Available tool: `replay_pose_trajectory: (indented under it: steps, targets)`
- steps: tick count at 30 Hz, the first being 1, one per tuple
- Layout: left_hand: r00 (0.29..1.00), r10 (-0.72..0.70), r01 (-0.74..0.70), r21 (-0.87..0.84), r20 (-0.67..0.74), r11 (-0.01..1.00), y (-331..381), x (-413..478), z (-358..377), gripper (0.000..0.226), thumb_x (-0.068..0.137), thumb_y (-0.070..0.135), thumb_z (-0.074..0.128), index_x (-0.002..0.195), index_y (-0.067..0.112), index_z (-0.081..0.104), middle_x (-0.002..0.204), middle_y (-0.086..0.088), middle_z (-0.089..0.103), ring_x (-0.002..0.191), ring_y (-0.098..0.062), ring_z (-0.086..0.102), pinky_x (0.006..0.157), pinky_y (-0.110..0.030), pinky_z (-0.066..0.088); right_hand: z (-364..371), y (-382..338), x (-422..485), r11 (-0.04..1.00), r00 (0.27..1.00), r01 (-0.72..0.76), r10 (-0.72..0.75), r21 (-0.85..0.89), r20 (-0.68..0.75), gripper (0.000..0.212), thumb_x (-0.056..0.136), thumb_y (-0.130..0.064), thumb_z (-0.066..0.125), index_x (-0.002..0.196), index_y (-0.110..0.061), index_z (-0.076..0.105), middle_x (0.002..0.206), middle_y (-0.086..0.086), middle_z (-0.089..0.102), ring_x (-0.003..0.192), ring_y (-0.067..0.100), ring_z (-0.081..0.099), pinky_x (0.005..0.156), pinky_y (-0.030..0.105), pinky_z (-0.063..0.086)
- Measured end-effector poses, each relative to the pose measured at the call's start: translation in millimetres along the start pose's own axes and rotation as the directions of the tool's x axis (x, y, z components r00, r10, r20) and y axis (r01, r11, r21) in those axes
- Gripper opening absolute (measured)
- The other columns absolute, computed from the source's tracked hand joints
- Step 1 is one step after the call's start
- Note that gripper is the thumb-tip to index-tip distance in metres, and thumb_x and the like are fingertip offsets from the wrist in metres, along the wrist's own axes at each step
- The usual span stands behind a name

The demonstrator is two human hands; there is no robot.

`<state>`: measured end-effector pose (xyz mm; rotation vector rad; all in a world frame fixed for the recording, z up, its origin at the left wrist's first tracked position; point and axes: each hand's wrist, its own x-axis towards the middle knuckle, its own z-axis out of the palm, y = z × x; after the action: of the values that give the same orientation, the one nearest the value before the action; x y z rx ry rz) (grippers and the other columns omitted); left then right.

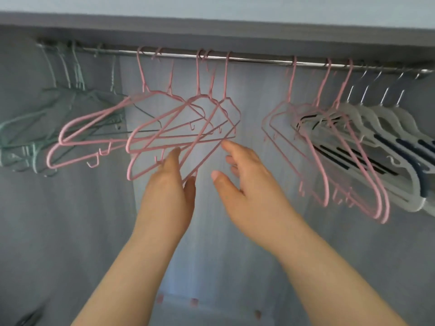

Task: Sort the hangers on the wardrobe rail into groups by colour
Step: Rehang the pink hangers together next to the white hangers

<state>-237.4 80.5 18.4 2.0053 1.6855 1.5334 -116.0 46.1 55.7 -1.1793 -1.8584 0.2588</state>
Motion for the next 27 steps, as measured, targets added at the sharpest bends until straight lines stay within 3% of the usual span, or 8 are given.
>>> replay_pose_trajectory:
  steps: [4, 7, 9, 12, 14, 18, 24, 27]
  targets:
    - [0.999, 0.012, -0.002, -0.207, 0.045, 0.978, -15.5, -1.2, 6.6, 0.04, 0.086, -0.001, 0.046, 0.122, 0.017, 0.048, 0.111, -0.003, 0.065, 0.105, -0.021, 0.06, 0.087, -0.032, 0.048, 16.3, 19.4, 39.9, 0.962, 0.973, -0.224, 0.229, 0.158, -0.008, 0.054, 0.092, -0.028, 0.047, 0.14, -0.015, 0.027, 0.145, 0.006, 0.038, 0.129, 0.018, 0.041, 0.108, 0.03, 0.032]
    - [0.991, 0.1, -0.071, -0.291, 0.086, 0.954, -20.0, -3.5, 12.1, 0.04, 0.087, 0.004, 0.047, 0.121, 0.023, 0.05, 0.105, 0.01, 0.065, 0.091, -0.002, 0.061, 0.08, -0.016, 0.049, 31.9, 23.1, 60.6, 0.888, 0.936, -0.32, 0.35, 0.33, -0.032, 0.055, 0.092, -0.031, 0.047, 0.14, -0.015, 0.027, 0.136, 0.005, 0.048, 0.122, 0.019, 0.049, 0.095, 0.024, 0.035]
    - [0.976, 0.185, -0.137, -0.336, 0.114, 0.932, -20.1, -4.4, 14.0, 0.041, 0.087, 0.009, 0.048, 0.122, 0.03, 0.049, 0.102, 0.019, 0.063, 0.086, 0.008, 0.059, 0.078, -0.006, 0.046, 43.0, 21.4, 72.2, 0.846, 0.914, -0.33, 0.397, 0.42, -0.081, 0.052, 0.092, -0.029, 0.047, 0.138, -0.014, 0.03, 0.12, 0.004, 0.057, 0.105, 0.015, 0.059, 0.091, 0.027, 0.044]
    - [0.943, 0.297, -0.217, -0.4, 0.149, 0.89, -20.7, -0.8, 14.3, 0.036, 0.088, 0.016, 0.049, 0.119, 0.035, 0.049, 0.097, 0.015, 0.068, 0.087, 0.0, 0.064, 0.077, -0.018, 0.052, 52.8, 19.5, 85.2, 0.802, 0.865, -0.275, 0.447, 0.53, -0.227, 0.04, 0.091, -0.021, 0.047, 0.13, -0.013, 0.04, 0.088, -0.004, 0.059, 0.058, -0.005, 0.06, 0.072, 0.022, 0.05]
    - [0.919, 0.353, -0.248, -0.434, 0.179, 0.866, -19.6, 4.1, 13.1, 0.034, 0.089, 0.018, 0.049, 0.119, 0.035, 0.047, 0.097, 0.009, 0.07, 0.087, -0.008, 0.066, 0.075, -0.029, 0.054, 52.3, 19.5, 87.8, 0.79, 0.824, -0.271, 0.486, 0.55, -0.292, 0.039, 0.091, -0.019, 0.047, 0.129, -0.016, 0.043, 0.078, -0.005, 0.057, 0.043, -0.004, 0.055, 0.059, 0.018, 0.049]
    - [0.875, 0.444, -0.3, -0.504, 0.192, 0.81, -12.9, 13.6, 15.3, 0.032, 0.09, 0.019, 0.047, 0.12, 0.033, 0.048, 0.099, 0.006, 0.069, 0.088, -0.012, 0.066, 0.076, -0.031, 0.052, 38.0, 19.7, 85.4, 0.811, 0.779, -0.283, 0.505, 0.511, -0.37, 0.04, 0.091, -0.009, 0.04, 0.13, -0.015, 0.045, 0.074, -0.006, 0.057, 0.034, -0.001, 0.048, 0.039, 0.011, 0.041]
    - [0.831, 0.512, -0.308, -0.588, 0.217, 0.748, 7.5, 15.5, 31.5, 0.039, 0.09, 0.024, 0.046, 0.127, 0.034, 0.039, 0.102, 0.001, 0.067, 0.09, -0.016, 0.063, 0.078, -0.035, 0.052, 9.2, 27.8, 79.9, 0.832, 0.733, -0.322, 0.521, 0.452, -0.437, 0.039, 0.092, -0.004, 0.037, 0.128, -0.015, 0.048, 0.077, -0.004, 0.057, 0.032, 0.0, 0.043, 0.034, 0.012, 0.034]
    - [0.792, 0.57, -0.371, -0.568, 0.22, 0.735, 7.6, 5.0, 35.5, 0.047, 0.089, 0.025, 0.049, 0.134, 0.031, 0.036, 0.118, 0.004, 0.062, 0.1, -0.012, 0.059, 0.084, -0.018, 0.041, -3.9, 32.5, 69.9, 0.842, 0.74, -0.376, 0.524, 0.388, -0.422, 0.037, 0.092, -0.005, 0.038, 0.126, -0.015, 0.049, 0.083, -0.002, 0.06, 0.04, 0.001, 0.052, 0.042, 0.016, 0.046]
